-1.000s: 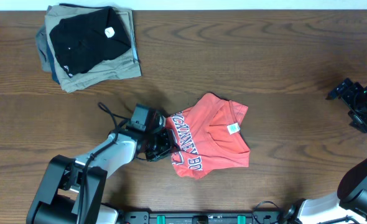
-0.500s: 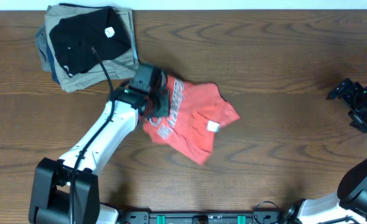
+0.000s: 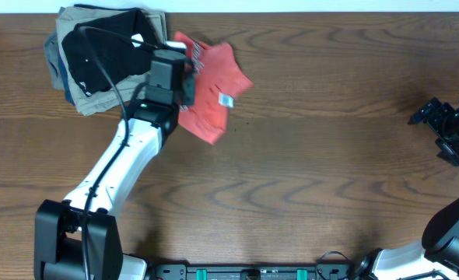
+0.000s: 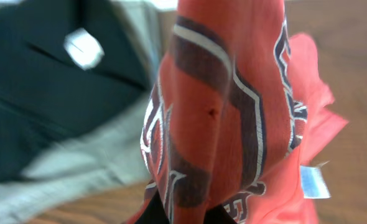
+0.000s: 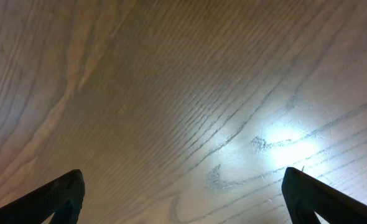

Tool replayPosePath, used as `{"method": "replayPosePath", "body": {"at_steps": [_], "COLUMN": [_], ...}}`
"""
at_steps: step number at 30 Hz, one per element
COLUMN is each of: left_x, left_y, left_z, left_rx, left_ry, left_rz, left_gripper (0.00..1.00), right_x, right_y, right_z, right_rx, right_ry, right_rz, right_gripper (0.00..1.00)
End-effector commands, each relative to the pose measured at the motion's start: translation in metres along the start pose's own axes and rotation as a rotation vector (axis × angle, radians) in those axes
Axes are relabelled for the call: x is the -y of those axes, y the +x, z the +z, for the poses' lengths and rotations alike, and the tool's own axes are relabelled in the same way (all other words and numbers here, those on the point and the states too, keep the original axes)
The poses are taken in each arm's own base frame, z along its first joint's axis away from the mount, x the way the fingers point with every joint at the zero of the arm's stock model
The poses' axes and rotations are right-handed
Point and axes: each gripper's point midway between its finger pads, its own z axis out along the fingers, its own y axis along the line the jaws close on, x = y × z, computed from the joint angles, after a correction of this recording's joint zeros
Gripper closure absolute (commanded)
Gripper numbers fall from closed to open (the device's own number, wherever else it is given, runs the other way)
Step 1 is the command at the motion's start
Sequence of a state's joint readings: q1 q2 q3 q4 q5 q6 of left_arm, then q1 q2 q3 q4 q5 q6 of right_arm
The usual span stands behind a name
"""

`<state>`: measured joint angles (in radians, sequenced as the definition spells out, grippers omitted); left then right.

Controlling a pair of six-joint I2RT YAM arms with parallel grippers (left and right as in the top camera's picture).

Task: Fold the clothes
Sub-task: 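Lift the red shirt with the left gripper and carry it to the clothes stack, then lower the red shirt onto the stack and open the left gripper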

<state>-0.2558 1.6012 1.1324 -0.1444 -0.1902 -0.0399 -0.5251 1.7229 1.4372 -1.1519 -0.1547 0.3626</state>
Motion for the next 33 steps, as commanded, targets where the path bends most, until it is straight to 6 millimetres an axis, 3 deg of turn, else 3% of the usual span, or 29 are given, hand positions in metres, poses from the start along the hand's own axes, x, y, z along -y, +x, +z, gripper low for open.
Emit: {"method": "replayPosePath", "body": {"at_steps": [1, 17, 23, 29, 33], "left_x": [-0.033, -0.101, -0.126, -0.147, -0.172], "left_y": [-0.034, -0.107, -0.110, -0.105, -0.100], "left_z": [-0.003, -0.020, -0.018, -0.001, 0.009], "left_rx": [0.110, 0.425, 0.451, 0.460, 0.490], "left_ry": [-0.123, -0.249, -0.293, -0.337, -0.441], "left_rz": [-0.033, -0.187, -0.216, -0.244, -0.284], "left_gripper": [0.94, 0.94, 0.94, 0.94, 0.94], "right_x": [0.001, 0.001, 0.001, 0.001, 0.001], "right_y": [-0.005, -0.005, -0.005, -0.005, -0.005], "right_z": [-0.009, -0.009, -0.009, -0.009, -0.009], "right_rx": [0.032, 0.032, 0.032, 0.032, 0.032], "right_ry": [-0.001, -0.001, -0.001, -0.001, -0.001], "right_rz": [0.003, 0.003, 0.003, 0.003, 0.003], "right_gripper": [0.01, 0.01, 0.01, 0.01, 0.01]}}
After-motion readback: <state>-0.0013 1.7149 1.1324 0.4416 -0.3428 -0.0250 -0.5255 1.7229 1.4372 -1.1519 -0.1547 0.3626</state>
